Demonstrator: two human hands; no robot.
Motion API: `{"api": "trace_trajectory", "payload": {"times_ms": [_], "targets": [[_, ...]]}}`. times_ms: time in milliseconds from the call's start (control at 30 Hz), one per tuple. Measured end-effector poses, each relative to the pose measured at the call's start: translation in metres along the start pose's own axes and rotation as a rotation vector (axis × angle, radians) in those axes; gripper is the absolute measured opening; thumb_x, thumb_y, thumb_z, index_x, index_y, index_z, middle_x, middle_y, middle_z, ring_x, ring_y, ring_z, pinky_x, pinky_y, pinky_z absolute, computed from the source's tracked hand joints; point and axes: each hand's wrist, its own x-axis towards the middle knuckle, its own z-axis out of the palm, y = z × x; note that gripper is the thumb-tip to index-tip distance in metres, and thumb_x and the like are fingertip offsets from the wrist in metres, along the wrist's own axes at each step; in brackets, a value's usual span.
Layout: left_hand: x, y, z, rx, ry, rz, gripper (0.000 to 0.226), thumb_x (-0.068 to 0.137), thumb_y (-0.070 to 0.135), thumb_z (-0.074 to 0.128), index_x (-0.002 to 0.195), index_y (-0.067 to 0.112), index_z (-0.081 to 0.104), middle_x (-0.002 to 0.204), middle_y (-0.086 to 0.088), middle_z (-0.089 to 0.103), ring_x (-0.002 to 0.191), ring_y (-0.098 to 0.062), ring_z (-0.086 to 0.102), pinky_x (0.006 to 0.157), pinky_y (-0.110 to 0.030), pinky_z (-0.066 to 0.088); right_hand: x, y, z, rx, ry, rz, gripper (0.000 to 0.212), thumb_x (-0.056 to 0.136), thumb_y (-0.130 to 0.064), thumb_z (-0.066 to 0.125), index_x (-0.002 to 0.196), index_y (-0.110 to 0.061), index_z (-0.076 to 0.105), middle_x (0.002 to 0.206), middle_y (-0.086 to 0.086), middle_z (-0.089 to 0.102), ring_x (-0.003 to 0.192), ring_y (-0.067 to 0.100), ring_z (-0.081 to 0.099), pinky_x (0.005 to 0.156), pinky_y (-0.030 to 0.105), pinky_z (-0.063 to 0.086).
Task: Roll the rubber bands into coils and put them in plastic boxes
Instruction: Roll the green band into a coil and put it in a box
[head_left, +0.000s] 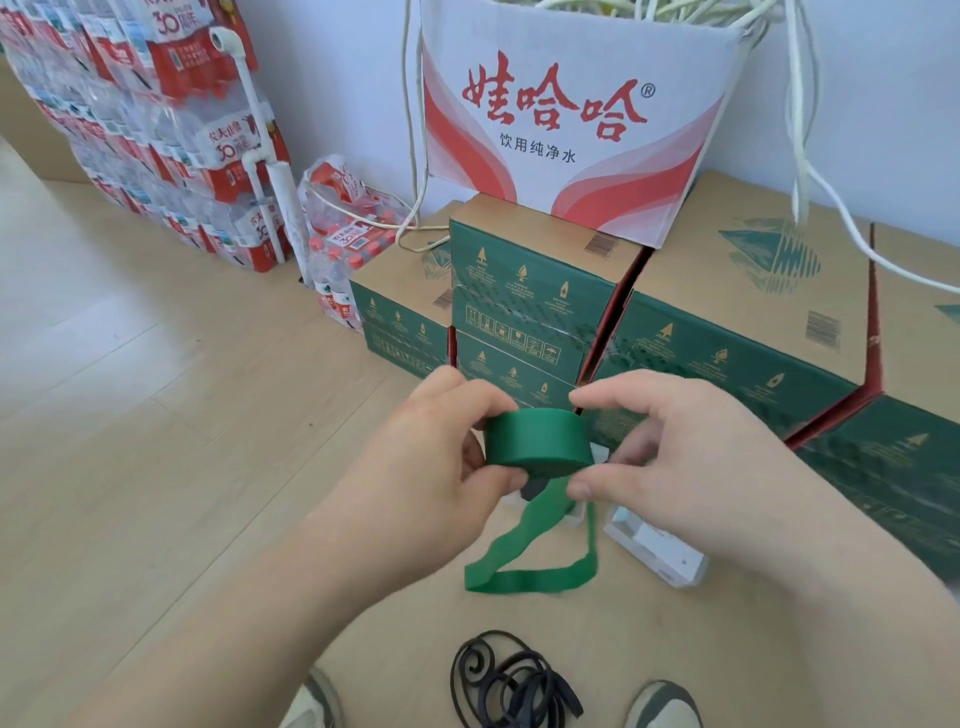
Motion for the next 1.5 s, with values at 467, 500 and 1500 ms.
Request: {"api": "trace_trajectory", "payload": {"times_ms": [467, 500, 1500], "targets": [[-0.008, -0.003, 0.009, 0.215, 0.111, 0.165, 0.061, 0.079, 0.027, 0.082, 0.133, 0.039, 0.055, 0.114, 0.021, 0.050, 0.086, -0.003, 0.056, 0.069, -0.020, 0.048, -0.001, 0.003, 0.010, -0.101, 0.034, -0.138, 0.028, 0.076, -0.033, 0.085, 0.094, -0.032, 0.063, 0.071, -0.011, 0.057, 0.065, 0.004, 0.052, 0.059, 0.026, 0.039], [-0.009, 0.000, 0.011, 0.260, 0.083, 0.218, 0.059, 0.080, 0.028, 0.080, 0.132, 0.039, 0.054, 0.114, 0.019, 0.051, 0.087, -0.004, 0.055, 0.072, -0.023, 0.049, -0.001, 0.002, 0.012, -0.163, 0.029, -0.149, 0.029, 0.077, -0.036, 0.084, 0.095, -0.032, 0.061, 0.074, -0.014, 0.054, 0.070, 0.005, 0.051, 0.061, 0.028, 0.038], [-0.010, 0.010, 0.015, 0.222, 0.064, 0.085, 0.029, 0.082, 0.027, 0.074, 0.098, 0.038, 0.053, 0.093, 0.016, 0.055, 0.077, -0.007, 0.054, 0.070, -0.033, 0.050, -0.006, -0.002, 0.015, -0.310, 0.081, -0.176, 0.036, 0.078, -0.040, 0.078, 0.109, -0.048, 0.063, 0.086, -0.023, 0.059, 0.087, 0.003, 0.052, 0.076, 0.028, 0.049]]}}
